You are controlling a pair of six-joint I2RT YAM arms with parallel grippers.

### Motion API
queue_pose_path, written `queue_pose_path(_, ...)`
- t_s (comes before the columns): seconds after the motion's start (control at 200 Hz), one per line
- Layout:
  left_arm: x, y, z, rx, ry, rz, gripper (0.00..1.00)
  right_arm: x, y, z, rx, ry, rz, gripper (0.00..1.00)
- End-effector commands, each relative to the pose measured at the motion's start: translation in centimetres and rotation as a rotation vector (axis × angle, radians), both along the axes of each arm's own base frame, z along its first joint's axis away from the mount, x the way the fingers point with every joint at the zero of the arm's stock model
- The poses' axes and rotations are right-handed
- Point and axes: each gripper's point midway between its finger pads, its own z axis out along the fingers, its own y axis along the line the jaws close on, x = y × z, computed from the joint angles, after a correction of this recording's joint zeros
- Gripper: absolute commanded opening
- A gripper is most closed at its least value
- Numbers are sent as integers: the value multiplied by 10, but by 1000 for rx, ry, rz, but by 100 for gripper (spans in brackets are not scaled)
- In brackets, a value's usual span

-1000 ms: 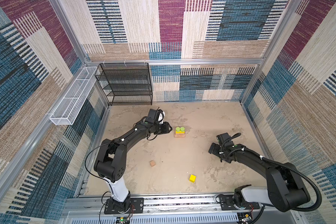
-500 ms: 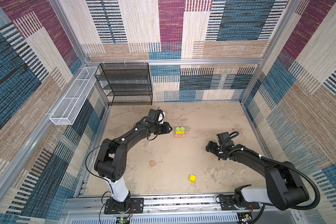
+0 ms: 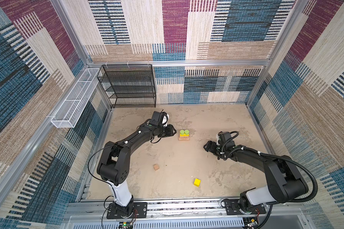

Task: Build the wood block tower
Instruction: 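Lower the right gripper and align it over the green rectangular block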

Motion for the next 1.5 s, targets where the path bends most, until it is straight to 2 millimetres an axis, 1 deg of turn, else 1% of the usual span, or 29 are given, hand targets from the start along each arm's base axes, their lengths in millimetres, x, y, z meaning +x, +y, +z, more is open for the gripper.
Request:
queue_pose_path(0.0,0,-1,1,4,-10,-18,45,-20,6,-20,-29,124,40,86)
queue_pose_path(0.23,0,0,1,12,-11,-19,45,-10,22,-27,-81,143,104,86)
queue_pose_path(0.386,0,1,2,16,-15,-17,44,-8,19,-24,-143,147,112,86)
queue_pose_path(0.471,0,1,1,17,-13,-18,45,-9,14,-15,-172,134,100,86)
queue_pose_path(0.556,1,1,1,16,-13,-19,45,-9,5,-2,-203,111,74,87)
queue_pose_path(0.691,2,0,0,13,-11,-22,45,-7,-12,20,-278,68,29,91)
queue_pose_path(0.786,2,0,0,12,-9,-23,45,-5,-21,28,-333,49,22,95)
queue_pose_path(0.886,1,0,1,14,-12,-22,45,-3,-33,27,-415,55,20,100)
queue_pose_path(1.006,0,2,2,22,-18,-21,45,4,-38,26,-490,60,58,99)
queue_pose_path(1.282,0,8,2,51,-22,-12,44,25,-35,21,-563,67,164,99)
queue_pose_path(1.427,-1,7,4,47,-24,-18,45,31,-39,12,-584,94,181,99)
queue_pose_path(1.497,-1,7,5,39,-27,-19,45,33,-37,7,-576,103,197,99)
